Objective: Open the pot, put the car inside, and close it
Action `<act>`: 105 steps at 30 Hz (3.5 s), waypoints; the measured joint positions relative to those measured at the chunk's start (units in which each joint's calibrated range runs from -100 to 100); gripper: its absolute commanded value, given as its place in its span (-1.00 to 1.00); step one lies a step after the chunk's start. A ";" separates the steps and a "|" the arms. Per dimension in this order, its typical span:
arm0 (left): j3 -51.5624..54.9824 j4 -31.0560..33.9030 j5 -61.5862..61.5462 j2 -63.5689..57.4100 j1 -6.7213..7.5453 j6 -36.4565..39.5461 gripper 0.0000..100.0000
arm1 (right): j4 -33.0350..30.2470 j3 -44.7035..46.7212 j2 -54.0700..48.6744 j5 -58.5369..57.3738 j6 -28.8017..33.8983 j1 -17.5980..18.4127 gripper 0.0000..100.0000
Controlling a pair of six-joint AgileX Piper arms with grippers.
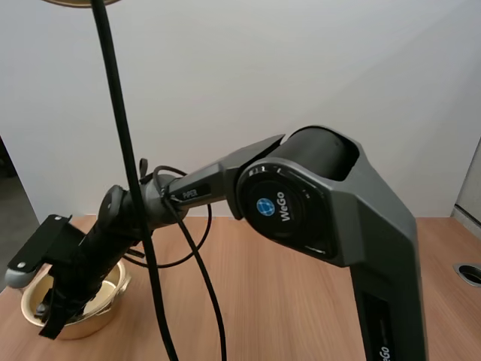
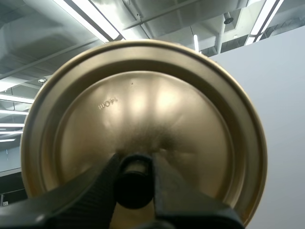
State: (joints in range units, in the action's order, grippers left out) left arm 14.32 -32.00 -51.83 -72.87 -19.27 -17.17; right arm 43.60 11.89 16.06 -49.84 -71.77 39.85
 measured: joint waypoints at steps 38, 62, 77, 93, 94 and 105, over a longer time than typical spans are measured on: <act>0.00 5.25 -6.42 0.00 0.00 0.00 -1.00 | -7.11 -4.32 2.96 36.56 5.34 -4.21 -1.00; 0.17 10.52 -11.01 1.74 0.00 0.25 -1.00 | -10.33 -8.40 6.29 29.17 8.73 -9.68 -1.00; 15.97 30.27 -20.60 21.70 0.00 16.11 -1.00 | -17.83 -7.41 -18.76 11.17 23.76 -23.77 -1.00; 21.08 21.15 -12.18 53.03 0.00 -0.19 -1.00 | -19.94 -7.41 -47.52 -10.91 23.31 -42.11 -1.00; 20.30 21.04 -11.98 55.03 0.00 -0.90 -1.00 | -19.94 -7.41 -48.86 -12.43 23.60 -43.21 -1.00; 10.66 13.87 -19.28 74.69 0.08 -8.59 -1.00 | -27.29 -7.41 -59.24 -18.12 28.92 -45.33 -1.00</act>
State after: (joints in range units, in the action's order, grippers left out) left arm 24.98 -18.12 -71.11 1.82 -19.19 -25.76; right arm 16.31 4.48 -43.18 -67.95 -42.84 -5.48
